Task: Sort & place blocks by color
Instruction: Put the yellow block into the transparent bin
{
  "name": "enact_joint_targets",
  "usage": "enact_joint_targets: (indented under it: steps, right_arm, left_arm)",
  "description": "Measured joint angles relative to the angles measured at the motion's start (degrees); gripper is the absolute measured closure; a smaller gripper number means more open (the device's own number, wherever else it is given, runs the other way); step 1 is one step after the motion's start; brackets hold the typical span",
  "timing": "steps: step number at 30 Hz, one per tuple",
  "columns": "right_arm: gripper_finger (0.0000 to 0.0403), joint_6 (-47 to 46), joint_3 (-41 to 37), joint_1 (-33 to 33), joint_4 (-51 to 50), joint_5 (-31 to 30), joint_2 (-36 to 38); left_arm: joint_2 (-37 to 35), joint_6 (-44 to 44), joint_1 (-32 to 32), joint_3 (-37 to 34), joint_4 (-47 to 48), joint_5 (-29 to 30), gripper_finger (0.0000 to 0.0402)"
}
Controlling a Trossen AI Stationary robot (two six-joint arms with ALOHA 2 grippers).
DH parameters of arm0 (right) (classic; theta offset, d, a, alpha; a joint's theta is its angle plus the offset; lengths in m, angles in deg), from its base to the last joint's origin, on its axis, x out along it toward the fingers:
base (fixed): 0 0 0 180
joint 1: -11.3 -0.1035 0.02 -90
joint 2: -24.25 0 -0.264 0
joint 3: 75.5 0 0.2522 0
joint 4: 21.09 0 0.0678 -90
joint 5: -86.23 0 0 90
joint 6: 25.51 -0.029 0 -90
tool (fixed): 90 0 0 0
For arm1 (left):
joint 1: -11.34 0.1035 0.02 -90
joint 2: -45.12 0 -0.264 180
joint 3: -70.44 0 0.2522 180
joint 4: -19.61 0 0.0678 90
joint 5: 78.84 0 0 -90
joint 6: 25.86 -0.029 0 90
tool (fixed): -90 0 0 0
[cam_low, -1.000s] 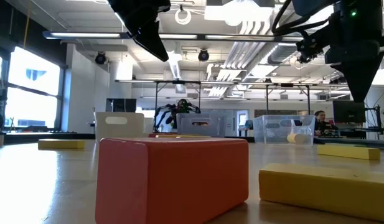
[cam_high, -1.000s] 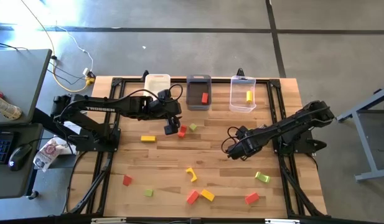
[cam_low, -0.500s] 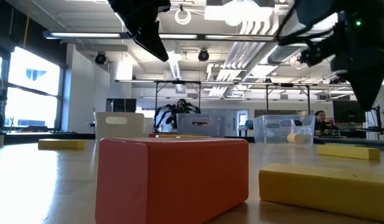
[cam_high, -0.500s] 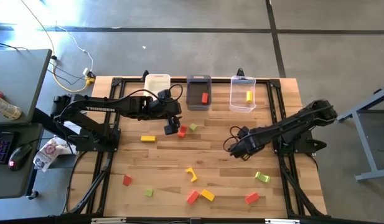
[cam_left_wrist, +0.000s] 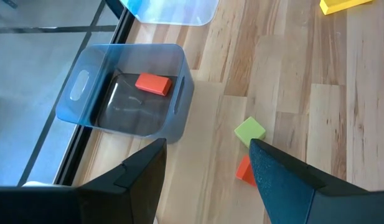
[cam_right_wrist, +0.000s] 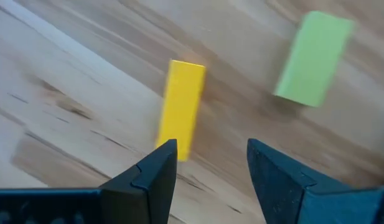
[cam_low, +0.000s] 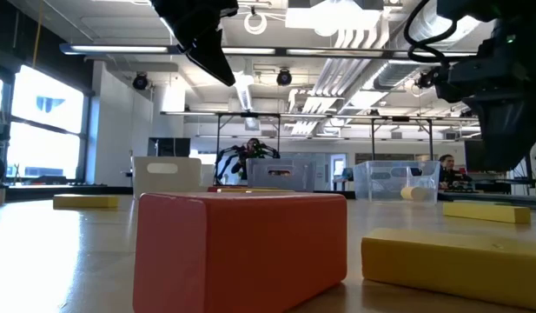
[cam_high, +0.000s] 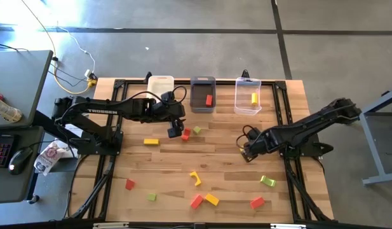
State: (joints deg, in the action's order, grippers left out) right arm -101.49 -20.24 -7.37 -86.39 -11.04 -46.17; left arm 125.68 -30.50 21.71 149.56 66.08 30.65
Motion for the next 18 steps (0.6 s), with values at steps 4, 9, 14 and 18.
enact_joint_targets:
  steps: [4, 9, 14, 18]
  right_arm:
    - [0.0224, -1.2, -1.6, 0.0, 4.2, -0.1, -0.2]
    - [0.0224, -1.1, -2.1, 0.0, 7.2, -1.9, -1.8]
    - [0.0224, -0.5, -2.1, 0.0, 8.5, -2.3, -4.1]
    - [0.0224, -0.5, -2.1, 0.0, 10.5, -2.3, -6.9]
  left_arm:
    - [0.0, 0.0, 0.0, 0.0, 0.0, 0.0, 0.0186]
    - [0.0, 0.1, 0.0, 0.0, 0.0, 0.0, 0.0186]
    - [0.0, 0.2, 0.0, 0.0, 0.0, 0.0, 0.0186]
    - [0.0, 0.2, 0.0, 0.0, -0.1, 0.0, 0.0186]
